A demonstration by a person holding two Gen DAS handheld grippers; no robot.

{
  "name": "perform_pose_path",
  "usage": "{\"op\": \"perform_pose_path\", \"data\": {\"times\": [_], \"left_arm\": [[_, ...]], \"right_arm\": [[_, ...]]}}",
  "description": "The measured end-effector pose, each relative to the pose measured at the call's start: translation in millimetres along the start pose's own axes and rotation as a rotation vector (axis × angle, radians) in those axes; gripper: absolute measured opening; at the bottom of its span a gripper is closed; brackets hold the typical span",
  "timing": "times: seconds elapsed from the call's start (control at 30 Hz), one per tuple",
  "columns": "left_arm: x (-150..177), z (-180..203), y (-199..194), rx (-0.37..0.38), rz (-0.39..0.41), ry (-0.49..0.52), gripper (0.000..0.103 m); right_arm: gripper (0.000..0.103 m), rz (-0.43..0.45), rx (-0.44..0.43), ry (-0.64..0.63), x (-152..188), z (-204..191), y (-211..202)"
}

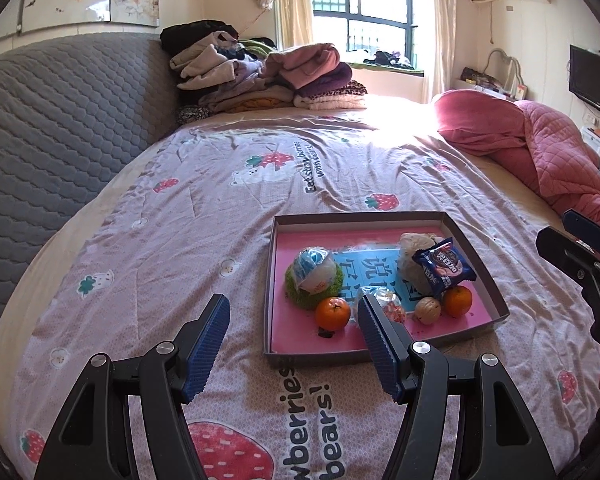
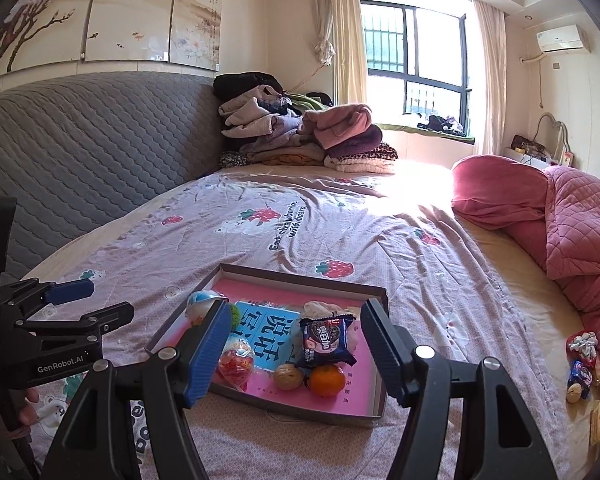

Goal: Organize objects
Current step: 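Withdraw both open tools back from the pink box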

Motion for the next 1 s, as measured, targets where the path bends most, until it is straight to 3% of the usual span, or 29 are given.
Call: {"op": "perform_pose_path", "data": {"times": [1.0], "left_arm": [[46,22,-35,0.027,0.077,0.021,0.068]], "right_arm": [[0.067,0.014,-0.011,0.060,33,10,-34]]}}
Point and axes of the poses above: each gripper's, at about its wrist camera, not at the fingertips, and y roughly the way its jaws point, z to its right, x to its underside, the point moved 9 cm from there along y, roughly the way its jaws point, and after that the axes turned 4 degrees about y, right-handed, at the moved point
